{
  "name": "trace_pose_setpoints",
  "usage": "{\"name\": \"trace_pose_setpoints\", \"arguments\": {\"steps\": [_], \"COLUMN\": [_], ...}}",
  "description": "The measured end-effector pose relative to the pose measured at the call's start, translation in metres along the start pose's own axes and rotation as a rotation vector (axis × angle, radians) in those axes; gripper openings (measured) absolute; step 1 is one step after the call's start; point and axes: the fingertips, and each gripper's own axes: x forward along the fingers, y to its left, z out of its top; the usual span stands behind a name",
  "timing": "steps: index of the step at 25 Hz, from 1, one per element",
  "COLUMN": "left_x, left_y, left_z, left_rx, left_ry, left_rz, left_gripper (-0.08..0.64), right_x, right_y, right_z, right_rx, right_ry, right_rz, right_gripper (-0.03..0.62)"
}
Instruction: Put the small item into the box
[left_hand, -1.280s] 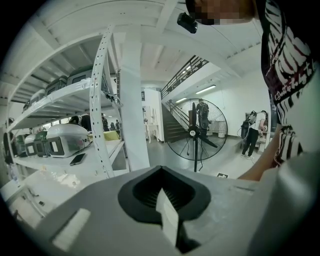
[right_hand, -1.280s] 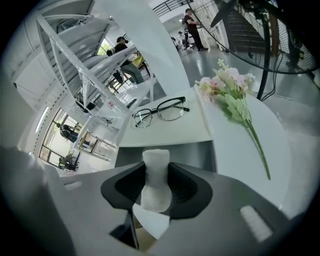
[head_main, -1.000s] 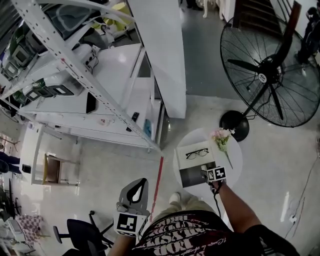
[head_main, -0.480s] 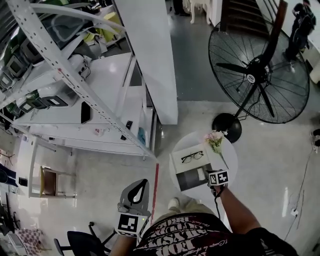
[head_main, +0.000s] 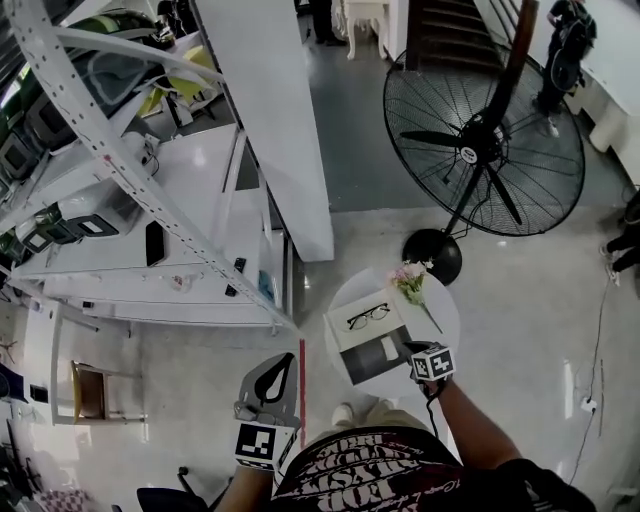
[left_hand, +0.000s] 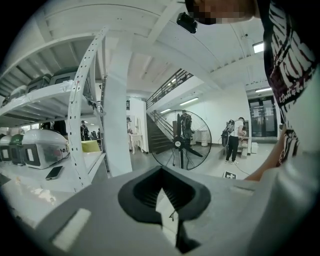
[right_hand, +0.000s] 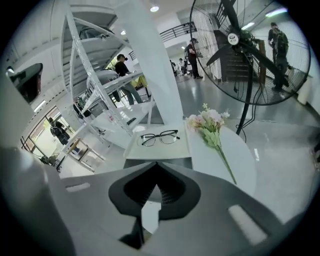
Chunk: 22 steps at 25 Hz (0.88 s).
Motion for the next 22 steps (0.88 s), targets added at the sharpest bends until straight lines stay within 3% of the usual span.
{"name": "trace_pose_setpoints", "arguments": {"steps": [3,6,10,17,22], "left_x": [0.003,0.009,0.014,0.015,0.019], "left_y": [-0.005,-0.011,-0.020,-0.034,-0.032], "left_z": [0.008,0.010,0.020,0.022,0.018], "left_rx": [0.010,-0.007,-0.004,-0.045,-0.059], "left_ry": [-0.040,-0.018,-0.082,-0.083,-0.063], "left_rz": [-0.023,-0.046,-0.079,-0.134,-0.125], "left_gripper": [0.002,0.002,0.002,0.002,0.002], "right_x": [-0.021,-0.041,-0.070,-0.125,-0.162], "right_y": [0.012,0.019,0.031,0.051,0.074], "right_z": [0.011,0.021,0.038,0.071,0.097], "right_rx": [-0.027,-0.057,-0.081,-0.099,-0.162], "right_ry": [-0.063,-0.116,-0.187,-0.322,-0.418], "right_rz": [0.005,0.001,-0.002,-0.011,-0.004], "right_gripper": [0.029,0.029,0.029,0.029,0.029]}}
